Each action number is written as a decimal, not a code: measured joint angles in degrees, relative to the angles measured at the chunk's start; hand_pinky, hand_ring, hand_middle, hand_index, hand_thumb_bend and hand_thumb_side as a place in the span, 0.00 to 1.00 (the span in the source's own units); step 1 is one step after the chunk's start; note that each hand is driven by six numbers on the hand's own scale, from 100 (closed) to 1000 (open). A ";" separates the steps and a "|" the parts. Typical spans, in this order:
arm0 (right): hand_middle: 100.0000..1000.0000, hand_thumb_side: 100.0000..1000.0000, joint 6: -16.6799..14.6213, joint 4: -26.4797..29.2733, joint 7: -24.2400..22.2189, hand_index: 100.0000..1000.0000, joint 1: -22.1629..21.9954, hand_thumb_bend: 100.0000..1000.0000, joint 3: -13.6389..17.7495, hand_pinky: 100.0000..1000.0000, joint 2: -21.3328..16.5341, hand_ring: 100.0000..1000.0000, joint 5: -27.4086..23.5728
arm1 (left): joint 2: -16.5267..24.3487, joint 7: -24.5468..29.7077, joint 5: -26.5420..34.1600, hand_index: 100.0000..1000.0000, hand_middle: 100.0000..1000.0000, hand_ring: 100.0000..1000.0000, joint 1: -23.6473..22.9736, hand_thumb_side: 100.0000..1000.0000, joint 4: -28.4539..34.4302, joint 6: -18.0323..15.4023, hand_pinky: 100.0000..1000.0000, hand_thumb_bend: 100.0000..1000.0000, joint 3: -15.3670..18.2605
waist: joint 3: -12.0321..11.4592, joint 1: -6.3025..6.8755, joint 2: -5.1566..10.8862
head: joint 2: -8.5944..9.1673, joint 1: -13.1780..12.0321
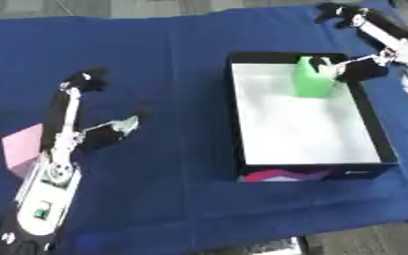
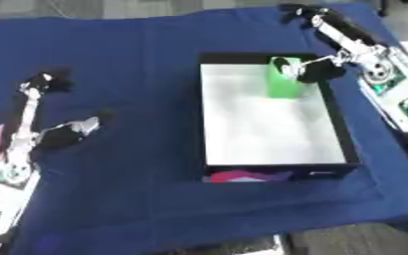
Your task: Pick up the objects with one hand, pass them to the other hand, and then place them into the box on the other side of the table.
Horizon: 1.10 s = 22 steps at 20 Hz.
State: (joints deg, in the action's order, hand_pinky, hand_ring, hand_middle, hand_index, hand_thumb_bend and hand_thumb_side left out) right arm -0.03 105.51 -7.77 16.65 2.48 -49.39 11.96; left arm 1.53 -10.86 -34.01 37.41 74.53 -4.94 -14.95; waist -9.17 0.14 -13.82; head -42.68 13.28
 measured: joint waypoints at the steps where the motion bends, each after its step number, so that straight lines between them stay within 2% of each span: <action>1: 0.76 0.29 0.65 1.20 0.80 0.98 0.00 0.00 0.17 0.89 0.19 0.97 -0.89 | 0.00 0.01 0.22 0.79 0.58 0.62 0.12 0.34 0.35 0.21 0.78 0.71 0.06 | -0.08 0.04 0.00 | 0.00 -0.90; 4: 0.76 0.36 2.48 3.98 2.79 1.00 -0.01 0.00 0.69 0.89 0.27 0.97 -3.61 | 0.32 0.17 0.80 0.79 0.57 0.62 0.64 0.33 1.68 1.11 0.78 0.71 0.34 | -0.46 0.04 0.00 | -0.01 -3.12; 6: 0.75 0.21 3.02 5.19 3.64 0.99 -0.05 0.00 1.09 0.88 0.26 0.96 -5.52 | 0.87 0.38 1.32 0.80 0.57 0.62 1.08 0.33 2.73 1.94 0.78 0.71 0.51 | -0.76 0.08 0.00 | -0.02 -4.05; 12: 0.74 0.21 2.96 6.62 4.08 0.99 -1.62 0.00 2.94 0.88 0.05 0.95 -11.40 | 3.63 3.34 2.91 0.80 0.58 0.64 2.56 0.35 6.43 5.59 0.79 0.72 1.00 | -1.63 0.62 0.00 | -0.09 -5.10; 13: 0.74 0.21 3.00 6.62 3.97 0.99 -1.90 0.00 3.47 0.88 -0.23 0.95 -14.11 | 4.38 4.40 3.17 0.80 0.58 0.65 2.83 0.53 7.08 6.43 0.79 0.50 1.01 | -1.75 0.89 0.00 | -0.11 -5.07; 14: 0.74 0.21 3.07 6.60 3.74 0.99 -2.14 0.00 4.18 0.88 -0.78 0.95 -17.80 | 5.23 5.79 3.32 0.80 0.59 0.65 3.17 0.34 7.88 7.26 0.79 0.73 1.05 | -1.82 1.04 0.00 | -0.16 -4.97; 16: 0.74 0.21 3.24 6.31 3.24 0.99 -2.43 0.00 5.76 0.88 -2.04 0.95 -25.01 | 7.13 8.96 3.63 0.80 0.59 0.65 4.00 0.34 9.71 8.88 0.79 0.73 1.40 | -1.94 1.17 0.09 | -0.33 -4.58; 18: 0.74 0.21 3.33 5.98 2.72 0.99 -2.54 0.00 6.97 0.88 -3.05 0.95 -29.82 | 8.46 11.50 3.77 0.80 0.59 0.65 4.41 0.34 11.33 10.17 0.79 0.73 1.83 | -2.05 1.25 0.26 | -0.48 -4.36; 19: 0.74 0.21 3.34 5.91 2.48 0.99 -2.54 0.00 7.34 0.88 -3.34 0.95 -31.28 | 8.79 12.36 3.81 0.80 0.59 0.65 4.44 0.34 12.02 10.67 0.79 0.73 1.98 | -2.07 1.25 0.31 | -0.49 -4.30; 20: 0.73 0.22 3.34 5.78 2.34 0.98 -2.56 0.00 7.65 0.88 -3.48 0.94 -32.32 | 9.05 13.03 3.86 0.80 0.62 0.69 4.45 0.39 12.50 11.05 0.81 0.78 2.08 | -2.13 1.26 0.34 | -0.50 -4.27; 22: 0.73 0.22 3.38 5.22 2.45 0.98 -3.36 0.00 8.33 0.88 -3.91 0.94 -33.63 | 9.82 14.31 3.61 0.81 0.63 0.70 5.41 0.41 12.40 11.23 0.81 0.78 1.60 | -3.18 2.11 0.67 | -0.58 -3.86</action>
State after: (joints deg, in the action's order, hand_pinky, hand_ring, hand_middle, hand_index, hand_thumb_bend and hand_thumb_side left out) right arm 3.36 110.74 -5.33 13.29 10.81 -53.30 -21.67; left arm 11.35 3.45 -30.41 42.82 86.94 6.29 -13.35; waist -12.34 2.25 -13.15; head -43.26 9.42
